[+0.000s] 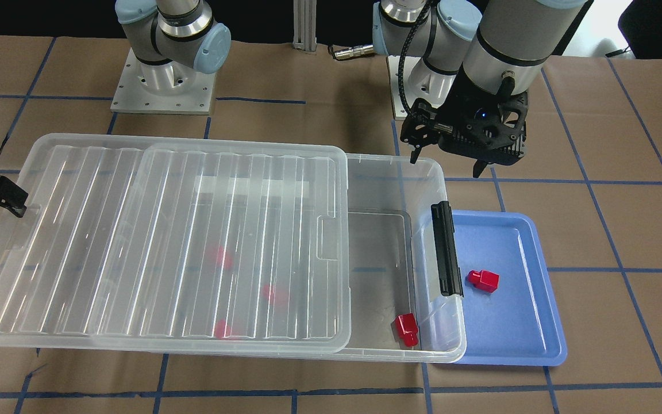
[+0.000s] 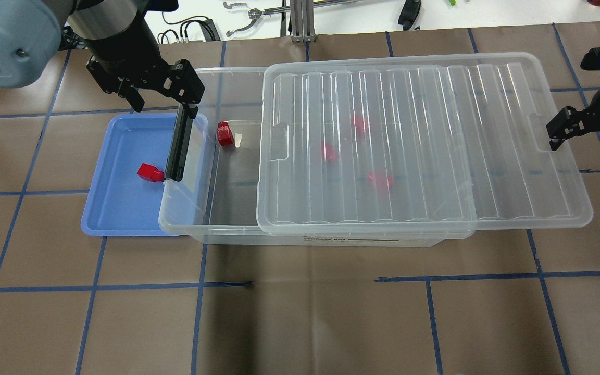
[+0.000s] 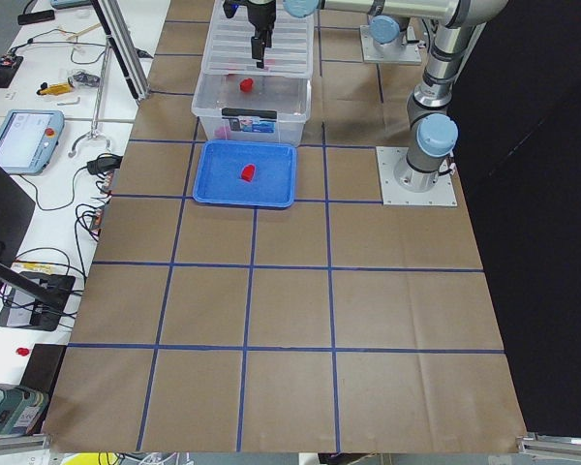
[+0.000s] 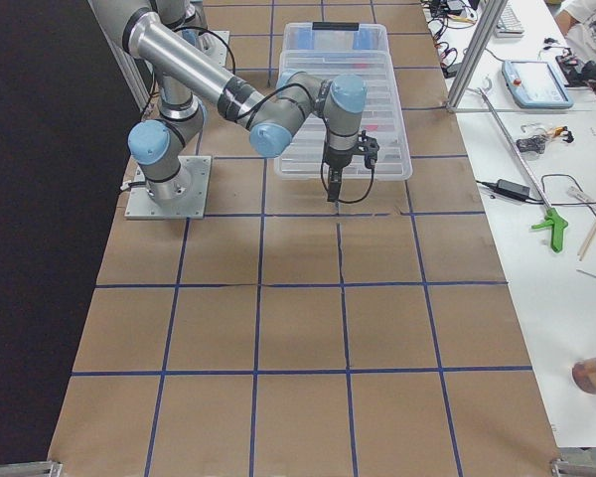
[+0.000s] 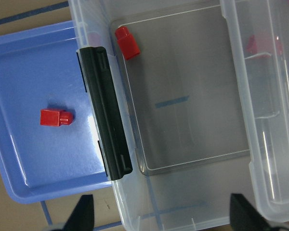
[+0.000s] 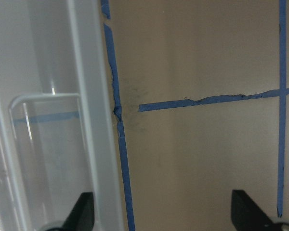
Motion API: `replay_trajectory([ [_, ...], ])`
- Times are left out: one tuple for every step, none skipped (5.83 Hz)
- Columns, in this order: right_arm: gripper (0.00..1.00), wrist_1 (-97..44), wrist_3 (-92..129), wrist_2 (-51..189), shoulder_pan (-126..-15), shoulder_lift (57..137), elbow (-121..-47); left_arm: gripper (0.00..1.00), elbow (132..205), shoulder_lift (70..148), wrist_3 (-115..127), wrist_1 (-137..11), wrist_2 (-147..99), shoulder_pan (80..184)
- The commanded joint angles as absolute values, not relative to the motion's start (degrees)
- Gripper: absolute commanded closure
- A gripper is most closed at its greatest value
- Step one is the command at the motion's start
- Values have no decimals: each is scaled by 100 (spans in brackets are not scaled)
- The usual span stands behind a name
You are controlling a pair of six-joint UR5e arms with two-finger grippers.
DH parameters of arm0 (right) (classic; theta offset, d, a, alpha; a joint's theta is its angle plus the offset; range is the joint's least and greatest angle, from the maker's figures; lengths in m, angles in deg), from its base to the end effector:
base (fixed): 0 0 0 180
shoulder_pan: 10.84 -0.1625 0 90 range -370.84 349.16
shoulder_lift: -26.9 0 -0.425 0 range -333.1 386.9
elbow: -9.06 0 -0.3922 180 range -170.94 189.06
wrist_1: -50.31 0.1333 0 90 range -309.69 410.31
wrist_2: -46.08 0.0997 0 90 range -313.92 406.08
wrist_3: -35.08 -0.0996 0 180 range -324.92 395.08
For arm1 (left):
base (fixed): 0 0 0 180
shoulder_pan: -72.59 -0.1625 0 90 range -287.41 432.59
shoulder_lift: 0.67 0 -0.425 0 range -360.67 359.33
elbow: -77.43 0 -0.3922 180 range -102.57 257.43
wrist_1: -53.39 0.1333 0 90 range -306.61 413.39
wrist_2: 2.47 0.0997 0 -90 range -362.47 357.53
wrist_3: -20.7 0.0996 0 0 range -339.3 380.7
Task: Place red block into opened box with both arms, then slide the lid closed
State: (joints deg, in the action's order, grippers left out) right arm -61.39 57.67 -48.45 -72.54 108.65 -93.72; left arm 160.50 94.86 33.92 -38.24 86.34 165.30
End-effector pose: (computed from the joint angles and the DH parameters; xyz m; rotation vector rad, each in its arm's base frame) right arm -0.1398 -0.5243 0.3442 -0.1534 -3.0611 -0.0359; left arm -0.1604 -0.5253 0.4951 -0.4323 -3.0904 -0.0033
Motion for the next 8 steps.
replay_trajectory([
  [0,-6148,5864,-4849,-7097,10864,-9351,1,16101,9522,4697,-3784,8621,16479],
  [0,-6140,5864,-4867,-7070,10881,-9333,1,16136,9505,5367,-3784,8621,16400],
  [0,-6096,5820,-4867,-7070,10986,-9255,1,16136,9496,6410,-3784,8621,16225],
  [0,-5922,5785,-4841,-7105,11013,-8897,1,16136,9539,7081,-3784,8621,16032],
  [0,-5311,5715,-4762,-7166,11022,-8415,1,16215,9575,7793,-3767,8621,15935],
  [0,-4617,5305,-4735,-7549,11022,-7888,1,16233,9592,8270,-3714,8621,15864],
  [0,-4027,4770,-4735,-8110,11005,-7361,1,16303,9680,9066,-3679,8630,15759],
  [0,-3700,4478,-4465,-8620,10987,-7077,1,16538,9689,9353,-3496,8664,15706],
])
